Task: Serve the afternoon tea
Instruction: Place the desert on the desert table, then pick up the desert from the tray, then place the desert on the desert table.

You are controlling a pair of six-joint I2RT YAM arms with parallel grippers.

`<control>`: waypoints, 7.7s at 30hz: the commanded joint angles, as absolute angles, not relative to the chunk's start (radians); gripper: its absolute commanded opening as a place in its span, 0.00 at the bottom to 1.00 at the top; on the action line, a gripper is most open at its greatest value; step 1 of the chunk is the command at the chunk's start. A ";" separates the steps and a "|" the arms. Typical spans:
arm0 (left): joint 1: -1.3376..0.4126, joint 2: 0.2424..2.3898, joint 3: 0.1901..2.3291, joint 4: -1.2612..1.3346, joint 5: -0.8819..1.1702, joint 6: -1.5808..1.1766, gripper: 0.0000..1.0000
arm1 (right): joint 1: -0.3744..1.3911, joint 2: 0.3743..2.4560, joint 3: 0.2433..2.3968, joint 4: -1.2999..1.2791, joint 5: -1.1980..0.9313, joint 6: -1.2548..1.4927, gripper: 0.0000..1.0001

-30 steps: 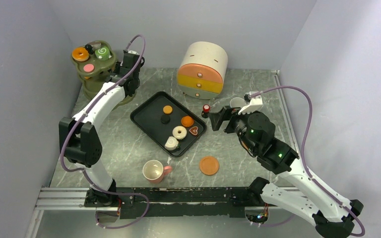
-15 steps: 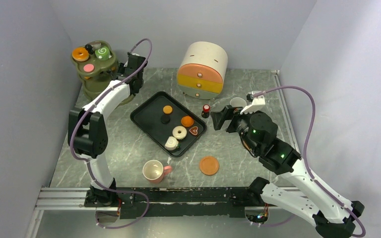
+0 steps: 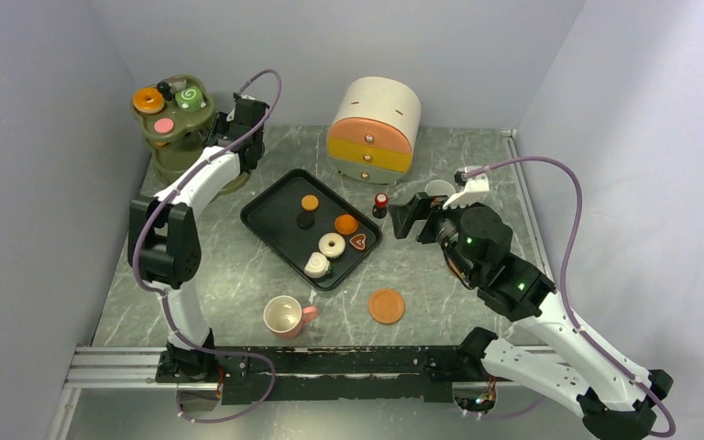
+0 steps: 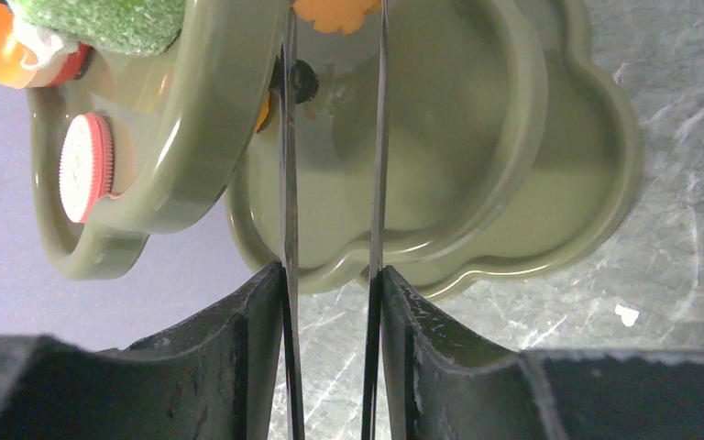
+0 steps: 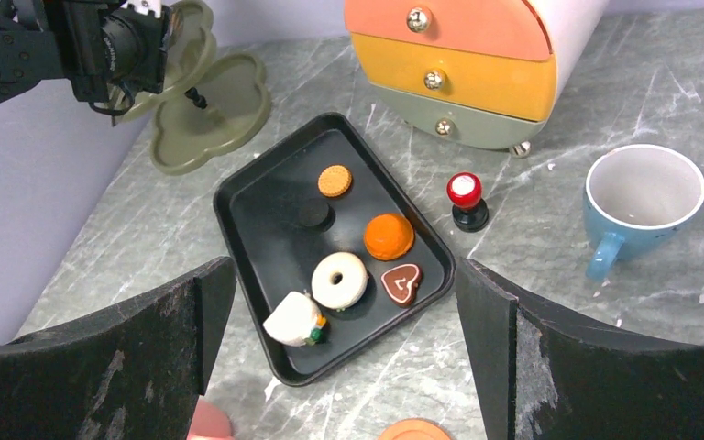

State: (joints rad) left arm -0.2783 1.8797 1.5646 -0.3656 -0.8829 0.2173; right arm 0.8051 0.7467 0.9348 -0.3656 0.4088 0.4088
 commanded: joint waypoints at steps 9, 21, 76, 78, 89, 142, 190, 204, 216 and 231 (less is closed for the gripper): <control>-0.268 1.892 1.655 -0.381 -0.896 0.213 0.49 | 0.800 0.724 0.931 -0.357 0.423 0.400 0.93; -0.270 1.852 1.704 -0.506 -0.732 0.115 0.48 | 0.800 0.713 0.930 -0.367 0.421 0.404 0.94; -0.558 1.422 1.210 -0.719 -0.111 -0.172 0.46 | 0.800 0.756 0.934 -0.380 0.399 0.461 0.92; -0.565 1.411 1.194 -0.706 -0.116 -0.178 0.46 | 0.801 0.755 0.929 -0.379 0.394 0.458 0.92; -0.590 1.454 1.159 -0.672 -0.090 -0.163 0.49 | 0.800 0.716 0.888 -0.374 0.399 0.466 0.92; -0.605 1.466 1.097 -0.631 -0.134 -0.154 0.41 | 0.801 0.708 0.867 -0.371 0.372 0.526 0.91; -0.231 1.275 1.274 -0.625 -0.390 -0.178 0.37 | 0.801 0.698 0.839 -0.323 0.306 0.499 0.92; -0.128 1.280 1.267 -0.578 -0.435 -0.164 0.37 | 0.801 0.706 0.862 -0.333 0.307 0.491 0.92; -0.050 1.333 1.275 -0.527 -0.437 -0.182 0.36 | 0.800 0.709 0.868 -0.334 0.303 0.493 0.92; 0.008 1.370 1.262 -0.491 -0.412 -0.167 0.37 | 0.800 0.704 0.855 -0.324 0.307 0.492 0.92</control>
State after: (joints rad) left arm -0.0109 1.3571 1.2373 -0.5537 -0.4168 -0.1722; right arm 0.8051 0.7197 0.8379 -0.3424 0.3031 0.4942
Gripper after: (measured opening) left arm 0.386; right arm 0.923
